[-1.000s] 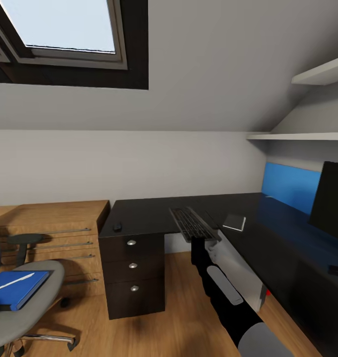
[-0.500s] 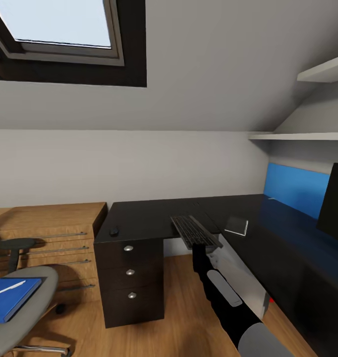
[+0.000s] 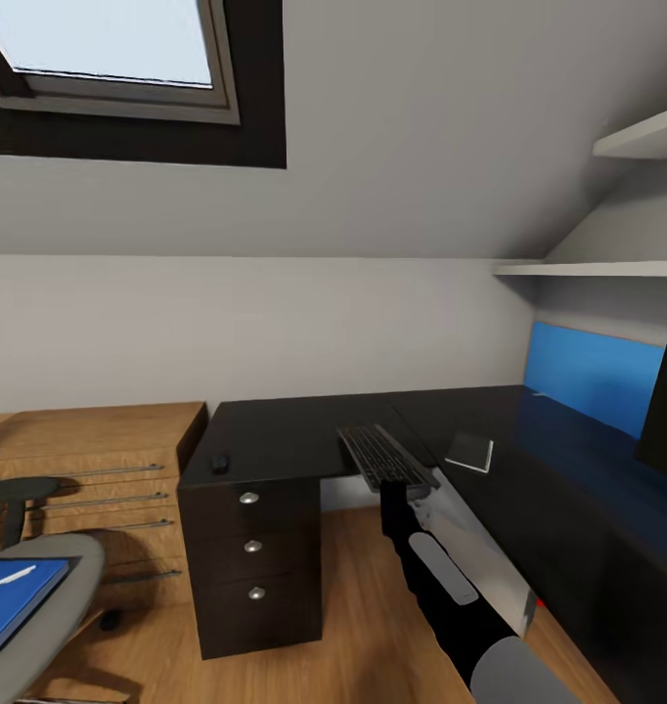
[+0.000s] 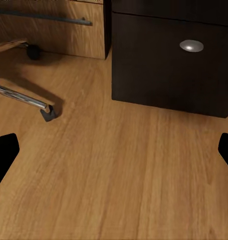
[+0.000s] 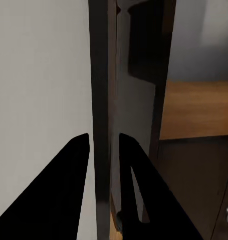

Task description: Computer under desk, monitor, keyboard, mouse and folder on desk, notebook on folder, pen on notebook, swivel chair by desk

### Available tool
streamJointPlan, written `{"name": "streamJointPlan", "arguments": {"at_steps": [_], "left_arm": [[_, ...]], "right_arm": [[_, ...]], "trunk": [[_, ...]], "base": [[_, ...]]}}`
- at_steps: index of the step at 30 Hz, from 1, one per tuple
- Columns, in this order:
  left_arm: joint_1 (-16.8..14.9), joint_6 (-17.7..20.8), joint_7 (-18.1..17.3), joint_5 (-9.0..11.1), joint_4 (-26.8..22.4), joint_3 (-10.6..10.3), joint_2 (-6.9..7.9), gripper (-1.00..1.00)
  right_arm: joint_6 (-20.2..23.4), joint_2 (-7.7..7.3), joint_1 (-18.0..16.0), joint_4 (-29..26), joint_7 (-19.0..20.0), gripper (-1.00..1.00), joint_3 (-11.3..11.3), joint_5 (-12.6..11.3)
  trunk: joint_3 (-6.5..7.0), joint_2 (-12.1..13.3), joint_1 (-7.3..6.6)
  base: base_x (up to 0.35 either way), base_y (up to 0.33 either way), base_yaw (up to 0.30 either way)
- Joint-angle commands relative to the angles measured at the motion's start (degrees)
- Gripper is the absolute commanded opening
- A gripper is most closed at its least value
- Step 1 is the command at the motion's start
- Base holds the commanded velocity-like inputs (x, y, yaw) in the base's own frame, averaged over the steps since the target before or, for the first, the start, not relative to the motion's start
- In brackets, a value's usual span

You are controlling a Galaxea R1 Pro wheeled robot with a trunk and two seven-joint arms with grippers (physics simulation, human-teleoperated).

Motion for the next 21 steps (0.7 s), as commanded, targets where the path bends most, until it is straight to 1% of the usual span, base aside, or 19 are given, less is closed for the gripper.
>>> {"name": "streamJointPlan", "arguments": {"at_steps": [1, 9, 16, 18, 21], "left_arm": [[-0.05, -0.28, 0.38, 0.42, -0.04, -0.49, 0.08, 1.0], [-0.04, -0.28, 0.32, 0.46, -0.04, -0.41, 0.09, 1.0], [-0.06, -0.28, 0.32, 0.46, -0.04, -0.4, 0.09, 1.0], [-0.06, -0.28, 0.32, 0.46, -0.04, -0.4, 0.09, 1.0], [-0.06, -0.28, 0.35, 0.43, -0.04, -0.45, 0.05, 1.0]], "right_arm": [[-0.48, -0.03, -0.05, -0.07, -0.04, -1.0, 0.21, -0.47], [-0.56, -0.04, -0.05, 0.01, -0.05, -1.0, 0.21, -0.31], [-0.54, -0.05, -0.05, 0.01, -0.05, -1.0, 0.21, -0.3], [-0.55, -0.04, -0.05, 0.01, -0.05, -1.0, 0.21, -0.3], [-0.6, -0.04, -0.05, 0.01, -0.1, -1.0, 0.21, -0.29]], "trunk": [[-0.07, -0.04, 0.01], [-0.07, -0.04, 0.01], [-0.07, -0.04, 0.01], [-0.07, -0.04, 0.01], [-0.07, -0.04, 0.01]], "base": [[0.189, -0.001, 0.0], [0.305, 0.045, 0.0], [0.29, 0.004, 0.0], [0.218, -0.031, 0.0], [0.082, -0.011, 0.0]]}}
